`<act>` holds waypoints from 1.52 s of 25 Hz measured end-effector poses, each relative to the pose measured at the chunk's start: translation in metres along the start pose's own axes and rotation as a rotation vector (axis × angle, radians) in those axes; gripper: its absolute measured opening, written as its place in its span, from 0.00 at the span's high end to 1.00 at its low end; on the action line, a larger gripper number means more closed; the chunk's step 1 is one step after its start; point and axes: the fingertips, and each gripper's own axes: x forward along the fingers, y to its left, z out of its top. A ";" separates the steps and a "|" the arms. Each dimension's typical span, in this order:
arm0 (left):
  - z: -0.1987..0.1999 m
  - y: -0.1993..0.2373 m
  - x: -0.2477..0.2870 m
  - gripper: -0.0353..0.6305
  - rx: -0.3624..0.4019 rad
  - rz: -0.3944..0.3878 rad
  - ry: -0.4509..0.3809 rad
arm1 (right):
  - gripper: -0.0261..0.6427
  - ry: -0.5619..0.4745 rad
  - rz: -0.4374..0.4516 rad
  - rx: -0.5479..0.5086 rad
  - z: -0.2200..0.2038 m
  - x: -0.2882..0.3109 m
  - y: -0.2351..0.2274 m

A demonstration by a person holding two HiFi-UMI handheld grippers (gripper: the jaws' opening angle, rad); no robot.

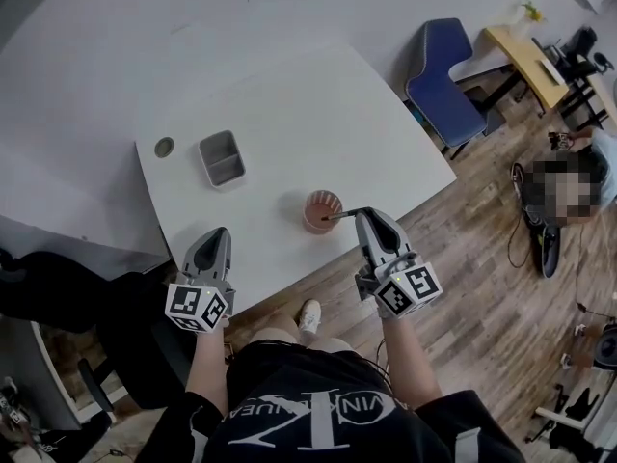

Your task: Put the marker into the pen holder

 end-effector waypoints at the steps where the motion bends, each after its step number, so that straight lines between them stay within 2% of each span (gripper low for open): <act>1: -0.004 0.000 0.002 0.92 0.009 -0.006 0.012 | 0.88 0.008 -0.004 0.004 -0.004 0.002 -0.001; 10: -0.025 -0.009 0.029 0.92 0.001 -0.066 0.055 | 0.88 0.089 0.004 -0.026 -0.029 0.017 -0.002; 18: -0.033 -0.011 0.045 0.92 0.003 -0.106 0.069 | 0.88 0.094 0.000 -0.006 -0.041 0.030 -0.005; 38: -0.045 0.005 0.032 0.92 -0.022 -0.072 0.095 | 0.88 0.145 0.020 -0.021 -0.066 0.041 0.003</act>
